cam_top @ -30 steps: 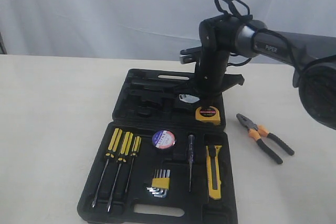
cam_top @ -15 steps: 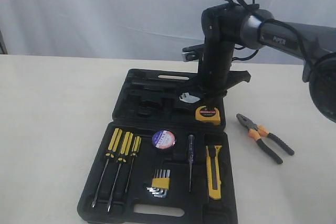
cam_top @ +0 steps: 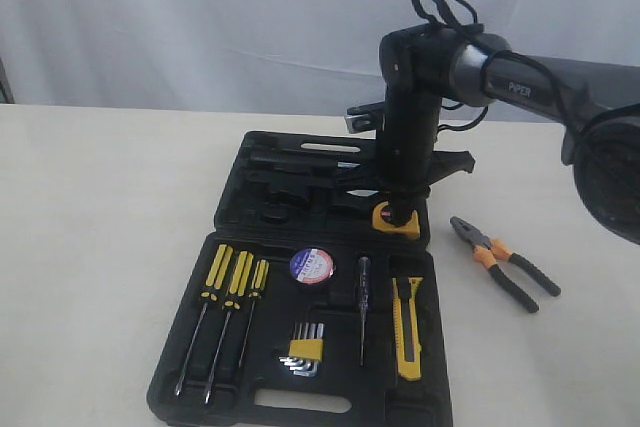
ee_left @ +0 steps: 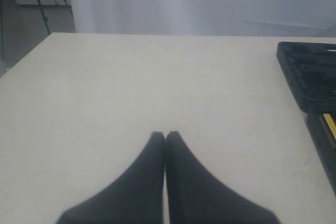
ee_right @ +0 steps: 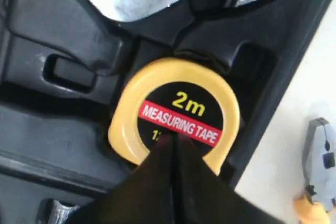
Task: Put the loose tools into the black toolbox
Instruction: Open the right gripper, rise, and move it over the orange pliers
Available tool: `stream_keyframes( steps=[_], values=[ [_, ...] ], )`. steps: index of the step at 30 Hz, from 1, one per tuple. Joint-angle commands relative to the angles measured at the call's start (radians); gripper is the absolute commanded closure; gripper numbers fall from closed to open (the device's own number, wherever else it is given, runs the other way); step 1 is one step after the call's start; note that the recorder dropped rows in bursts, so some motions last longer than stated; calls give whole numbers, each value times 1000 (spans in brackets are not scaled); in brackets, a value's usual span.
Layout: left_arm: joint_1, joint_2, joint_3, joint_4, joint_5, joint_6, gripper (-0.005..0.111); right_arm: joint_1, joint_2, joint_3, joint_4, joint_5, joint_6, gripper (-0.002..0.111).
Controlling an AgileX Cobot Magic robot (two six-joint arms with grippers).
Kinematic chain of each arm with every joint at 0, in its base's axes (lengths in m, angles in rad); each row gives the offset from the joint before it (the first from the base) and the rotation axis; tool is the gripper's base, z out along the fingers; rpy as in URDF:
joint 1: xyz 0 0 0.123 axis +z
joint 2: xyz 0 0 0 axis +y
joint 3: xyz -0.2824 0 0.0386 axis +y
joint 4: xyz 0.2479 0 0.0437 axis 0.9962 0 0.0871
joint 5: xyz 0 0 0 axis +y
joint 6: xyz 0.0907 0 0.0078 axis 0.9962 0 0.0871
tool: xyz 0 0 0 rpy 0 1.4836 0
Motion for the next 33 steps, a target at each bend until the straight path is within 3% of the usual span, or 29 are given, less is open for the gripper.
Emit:
stream_keyframes(
  steps=[1,20,28,33],
  values=[
    [-5,-1,3,0,-5,-6,107,-4,33,0,-3,1,3,109],
    [-5,-1,3,0,-5,-6,107,-13,-170,0,-3,1,-55,109],
    [-5,-1,3,0,-5,-6,107,-122,-279,10,30,1,-50,109],
    [-5,-1,3,0,-5,-6,107,-230,-467,237,-11,1,-50,109]
  ],
)
